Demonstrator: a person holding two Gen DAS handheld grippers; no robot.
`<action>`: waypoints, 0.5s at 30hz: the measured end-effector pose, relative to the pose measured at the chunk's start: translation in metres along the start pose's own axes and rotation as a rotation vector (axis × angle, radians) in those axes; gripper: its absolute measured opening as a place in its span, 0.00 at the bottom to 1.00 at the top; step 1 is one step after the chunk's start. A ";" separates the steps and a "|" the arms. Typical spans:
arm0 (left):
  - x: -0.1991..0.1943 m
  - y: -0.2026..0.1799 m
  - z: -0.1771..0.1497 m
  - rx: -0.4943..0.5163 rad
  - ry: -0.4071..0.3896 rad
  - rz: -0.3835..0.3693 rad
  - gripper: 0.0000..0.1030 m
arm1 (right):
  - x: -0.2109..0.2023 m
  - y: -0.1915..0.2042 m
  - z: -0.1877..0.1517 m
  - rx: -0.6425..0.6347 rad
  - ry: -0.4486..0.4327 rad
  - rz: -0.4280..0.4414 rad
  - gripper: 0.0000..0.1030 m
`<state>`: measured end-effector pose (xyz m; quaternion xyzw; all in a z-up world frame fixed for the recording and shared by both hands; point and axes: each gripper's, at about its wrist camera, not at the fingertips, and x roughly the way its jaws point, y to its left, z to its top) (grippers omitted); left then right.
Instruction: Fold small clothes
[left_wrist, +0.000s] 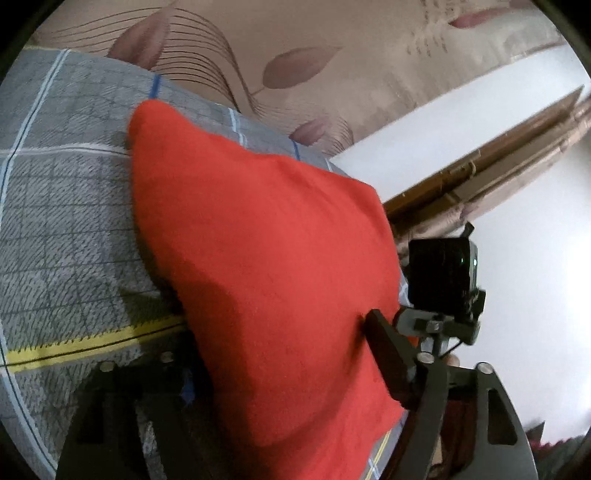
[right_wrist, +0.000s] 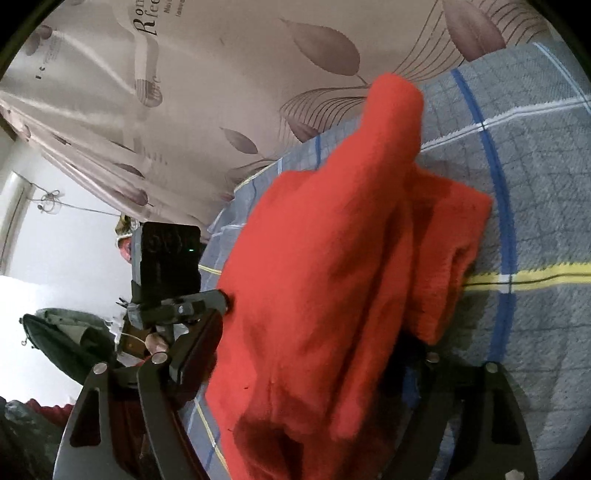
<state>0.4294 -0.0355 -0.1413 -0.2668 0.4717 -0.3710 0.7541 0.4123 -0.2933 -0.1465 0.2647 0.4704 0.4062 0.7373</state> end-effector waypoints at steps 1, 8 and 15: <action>-0.001 0.004 0.002 -0.009 -0.006 -0.003 0.64 | 0.000 -0.002 0.000 0.016 -0.003 0.000 0.54; -0.006 0.012 -0.002 -0.043 -0.049 0.045 0.31 | 0.002 -0.006 -0.003 0.078 -0.030 -0.078 0.26; -0.015 -0.032 -0.018 0.077 -0.123 0.258 0.29 | 0.001 0.046 -0.010 -0.049 -0.089 -0.243 0.23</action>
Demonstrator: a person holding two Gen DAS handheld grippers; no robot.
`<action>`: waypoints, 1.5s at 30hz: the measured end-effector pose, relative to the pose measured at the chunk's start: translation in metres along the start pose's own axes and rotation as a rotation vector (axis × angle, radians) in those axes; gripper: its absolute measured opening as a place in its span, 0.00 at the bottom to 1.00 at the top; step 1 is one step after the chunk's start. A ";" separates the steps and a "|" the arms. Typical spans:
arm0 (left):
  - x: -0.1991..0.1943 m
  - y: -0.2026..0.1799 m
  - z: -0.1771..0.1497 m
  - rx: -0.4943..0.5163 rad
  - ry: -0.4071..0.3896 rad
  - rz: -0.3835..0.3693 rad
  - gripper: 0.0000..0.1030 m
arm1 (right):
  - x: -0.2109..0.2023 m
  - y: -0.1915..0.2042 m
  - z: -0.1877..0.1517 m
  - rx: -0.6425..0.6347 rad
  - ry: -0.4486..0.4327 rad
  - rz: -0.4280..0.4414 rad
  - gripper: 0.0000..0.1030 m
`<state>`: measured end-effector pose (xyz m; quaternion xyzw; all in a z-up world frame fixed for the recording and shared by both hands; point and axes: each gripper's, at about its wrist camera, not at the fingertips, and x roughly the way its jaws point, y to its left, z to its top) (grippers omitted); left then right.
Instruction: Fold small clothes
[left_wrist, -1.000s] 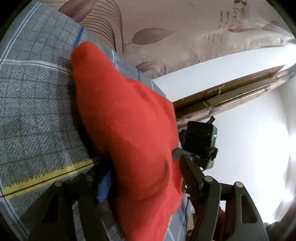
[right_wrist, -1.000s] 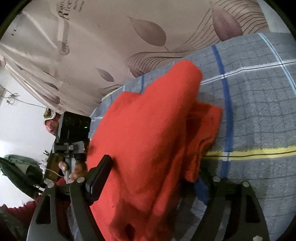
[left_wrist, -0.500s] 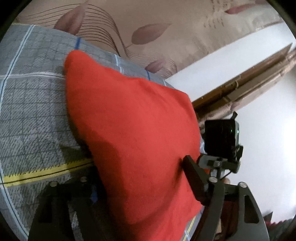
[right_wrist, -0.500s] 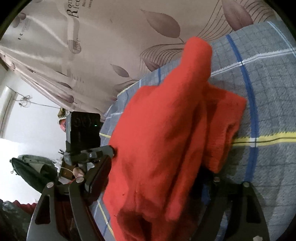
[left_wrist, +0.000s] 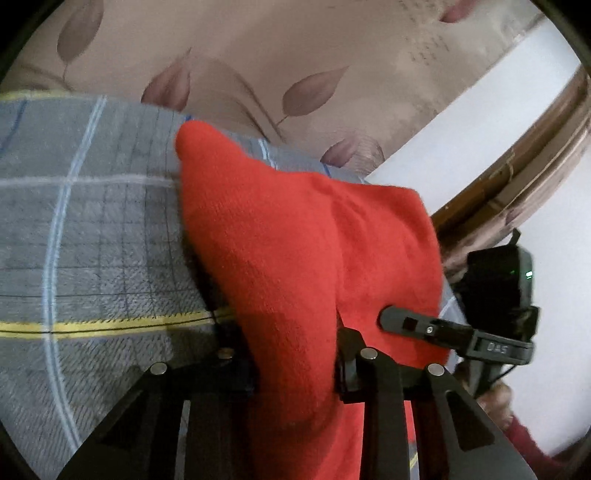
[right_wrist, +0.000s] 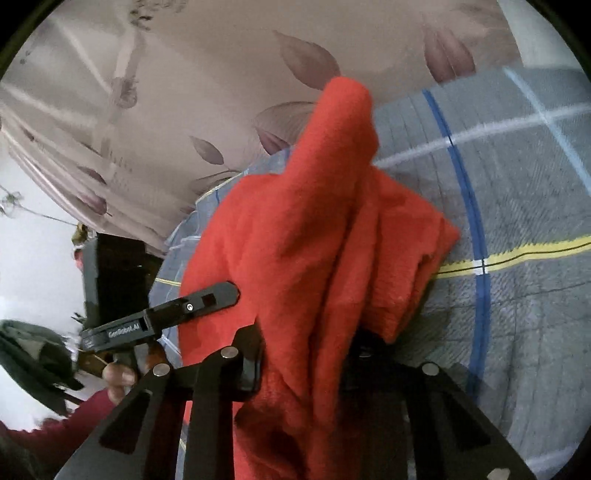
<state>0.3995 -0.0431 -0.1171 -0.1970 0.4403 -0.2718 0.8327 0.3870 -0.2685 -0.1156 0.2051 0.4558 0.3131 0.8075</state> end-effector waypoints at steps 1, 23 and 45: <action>-0.003 -0.004 -0.001 0.011 -0.008 0.017 0.29 | -0.002 0.003 -0.001 -0.003 -0.005 -0.004 0.23; -0.130 -0.057 -0.076 0.191 -0.130 0.284 0.29 | -0.032 0.116 -0.072 -0.024 -0.055 0.092 0.23; -0.201 -0.058 -0.176 0.179 -0.127 0.374 0.29 | -0.022 0.161 -0.161 -0.005 0.023 0.156 0.23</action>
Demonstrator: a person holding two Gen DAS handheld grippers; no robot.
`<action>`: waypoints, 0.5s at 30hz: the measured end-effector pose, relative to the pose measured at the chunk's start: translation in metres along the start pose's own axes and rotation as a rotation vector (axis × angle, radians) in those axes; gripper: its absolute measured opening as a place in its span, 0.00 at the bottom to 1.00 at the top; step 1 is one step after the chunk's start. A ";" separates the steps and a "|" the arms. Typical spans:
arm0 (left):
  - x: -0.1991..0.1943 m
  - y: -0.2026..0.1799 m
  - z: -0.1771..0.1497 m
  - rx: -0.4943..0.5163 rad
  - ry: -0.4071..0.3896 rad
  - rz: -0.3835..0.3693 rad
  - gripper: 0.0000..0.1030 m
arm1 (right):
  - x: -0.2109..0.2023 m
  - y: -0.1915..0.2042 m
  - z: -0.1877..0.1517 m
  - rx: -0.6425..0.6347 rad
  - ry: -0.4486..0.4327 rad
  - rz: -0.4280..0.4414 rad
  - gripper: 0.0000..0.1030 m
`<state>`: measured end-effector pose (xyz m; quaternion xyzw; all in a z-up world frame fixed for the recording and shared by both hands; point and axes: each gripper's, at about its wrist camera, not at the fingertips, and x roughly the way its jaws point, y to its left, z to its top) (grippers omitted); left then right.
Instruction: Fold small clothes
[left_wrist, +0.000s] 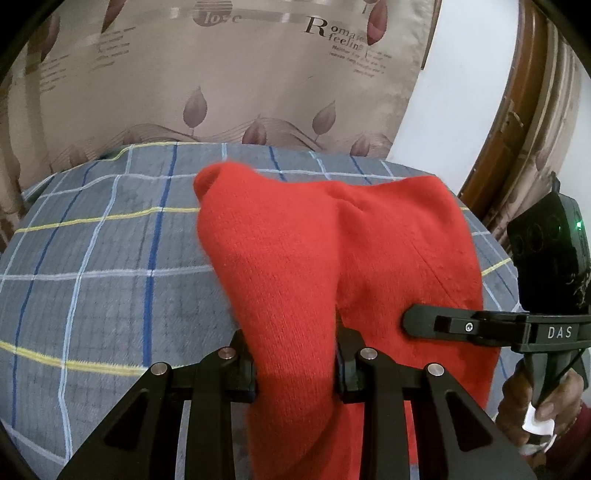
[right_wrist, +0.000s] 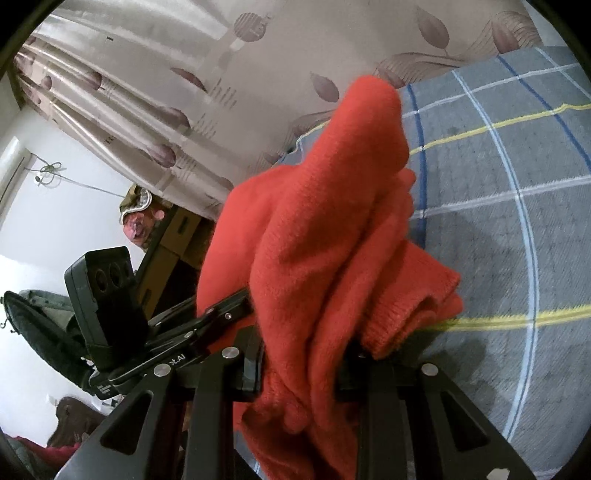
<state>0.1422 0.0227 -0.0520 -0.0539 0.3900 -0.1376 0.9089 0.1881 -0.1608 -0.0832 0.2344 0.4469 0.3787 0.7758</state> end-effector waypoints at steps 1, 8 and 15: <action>-0.002 0.001 -0.003 -0.001 0.000 0.003 0.29 | 0.000 0.000 -0.002 0.001 0.002 0.002 0.23; -0.012 0.004 -0.015 -0.004 0.000 0.010 0.29 | 0.004 0.008 -0.014 -0.006 0.013 0.002 0.23; -0.015 0.001 -0.018 0.022 -0.011 0.023 0.29 | 0.005 0.006 -0.013 -0.005 0.010 0.007 0.23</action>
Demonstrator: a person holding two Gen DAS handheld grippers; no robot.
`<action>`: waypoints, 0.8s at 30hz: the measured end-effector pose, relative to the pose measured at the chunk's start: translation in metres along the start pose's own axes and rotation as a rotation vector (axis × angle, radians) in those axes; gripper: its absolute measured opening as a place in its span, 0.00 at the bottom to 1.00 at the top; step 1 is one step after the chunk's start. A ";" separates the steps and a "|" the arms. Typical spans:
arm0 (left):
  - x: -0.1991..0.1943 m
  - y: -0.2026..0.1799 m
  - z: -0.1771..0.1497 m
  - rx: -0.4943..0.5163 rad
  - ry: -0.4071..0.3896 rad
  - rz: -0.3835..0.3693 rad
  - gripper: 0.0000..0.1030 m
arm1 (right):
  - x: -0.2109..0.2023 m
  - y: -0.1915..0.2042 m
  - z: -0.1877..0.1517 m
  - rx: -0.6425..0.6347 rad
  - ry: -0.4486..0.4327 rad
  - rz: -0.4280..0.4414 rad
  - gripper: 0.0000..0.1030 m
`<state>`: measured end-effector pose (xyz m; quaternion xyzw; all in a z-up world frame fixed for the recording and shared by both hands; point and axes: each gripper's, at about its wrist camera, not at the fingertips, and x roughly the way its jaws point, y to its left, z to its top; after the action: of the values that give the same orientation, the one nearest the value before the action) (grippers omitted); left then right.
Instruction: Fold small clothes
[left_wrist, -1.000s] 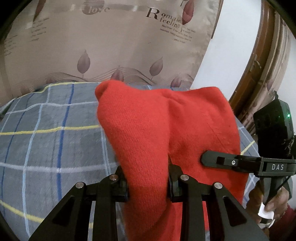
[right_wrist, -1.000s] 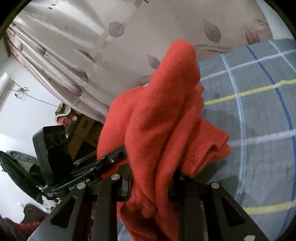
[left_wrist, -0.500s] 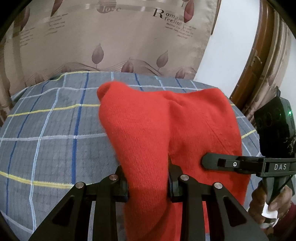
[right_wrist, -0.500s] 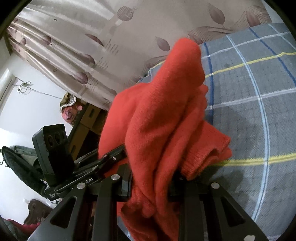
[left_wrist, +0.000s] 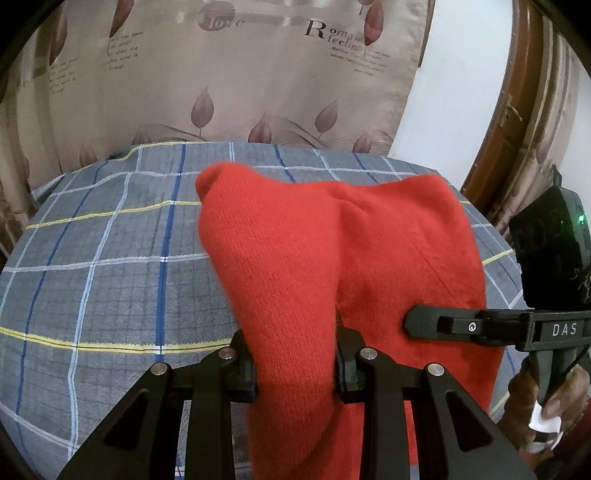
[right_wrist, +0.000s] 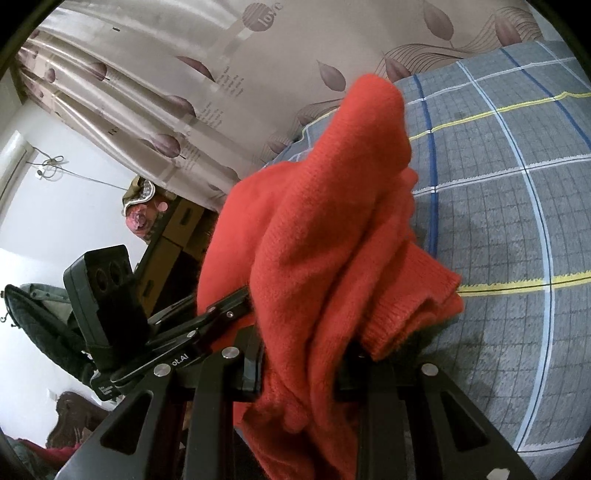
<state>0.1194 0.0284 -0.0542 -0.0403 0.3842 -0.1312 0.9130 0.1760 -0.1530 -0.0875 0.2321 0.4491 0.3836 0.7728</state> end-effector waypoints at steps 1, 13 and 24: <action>0.000 0.000 -0.001 0.004 -0.001 0.002 0.29 | 0.001 0.000 0.000 0.000 0.001 -0.001 0.23; 0.002 -0.002 -0.006 0.018 -0.004 0.011 0.29 | 0.001 -0.004 -0.005 -0.001 0.003 -0.008 0.23; 0.016 -0.003 -0.005 0.033 -0.008 0.010 0.29 | 0.004 -0.015 -0.007 -0.007 -0.001 -0.037 0.23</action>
<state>0.1266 0.0215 -0.0682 -0.0237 0.3783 -0.1327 0.9158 0.1771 -0.1588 -0.1033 0.2212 0.4518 0.3707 0.7807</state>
